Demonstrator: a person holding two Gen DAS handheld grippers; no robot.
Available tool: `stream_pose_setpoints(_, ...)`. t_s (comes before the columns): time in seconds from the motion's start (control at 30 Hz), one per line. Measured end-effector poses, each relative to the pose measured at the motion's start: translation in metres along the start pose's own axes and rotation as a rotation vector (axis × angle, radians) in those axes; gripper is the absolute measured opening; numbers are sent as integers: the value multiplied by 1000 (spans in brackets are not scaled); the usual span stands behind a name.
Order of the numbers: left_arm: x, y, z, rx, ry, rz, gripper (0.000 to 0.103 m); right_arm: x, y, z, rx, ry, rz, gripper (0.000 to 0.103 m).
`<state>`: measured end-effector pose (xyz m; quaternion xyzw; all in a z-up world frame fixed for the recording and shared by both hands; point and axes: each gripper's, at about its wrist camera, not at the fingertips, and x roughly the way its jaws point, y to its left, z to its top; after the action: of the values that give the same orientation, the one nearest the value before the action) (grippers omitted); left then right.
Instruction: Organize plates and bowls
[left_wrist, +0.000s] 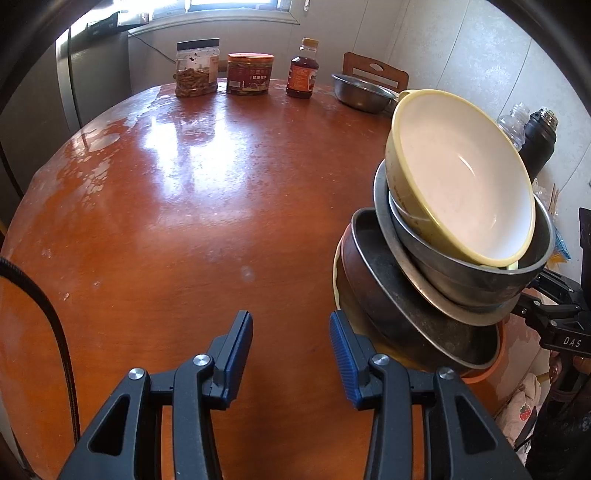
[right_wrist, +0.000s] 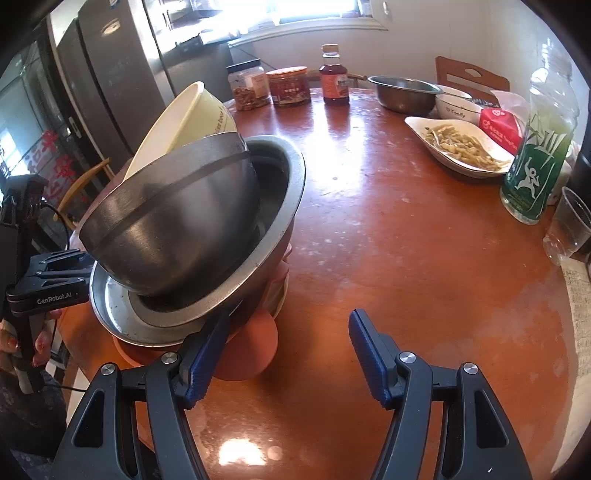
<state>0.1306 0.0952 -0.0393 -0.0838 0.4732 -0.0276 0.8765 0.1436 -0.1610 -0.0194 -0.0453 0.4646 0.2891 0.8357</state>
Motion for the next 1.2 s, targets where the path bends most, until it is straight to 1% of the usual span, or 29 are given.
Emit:
stream_pose_setpoints(0.27,-3,-3,-3,4,1,3,44,0,-5,2,7,1,-1,69)
stream_pose_setpoints(0.43,1,-4,-5,9,17,11,44,0,-3,1,16,0,-6,69)
stream_pose_setpoints(0.63,-1,-4,-6,6,7,21,44,0,-4,2,18,2,-14,69)
stream_pose_setpoints(0.97,-11,-1,-16,-7,-5,60,44,-1,-2,2,29,1,-26,69)
stream_pose_setpoints(1.2,-18,-1,-20,-10,-20,62,45,-1,1,3,28,4,-48,69)
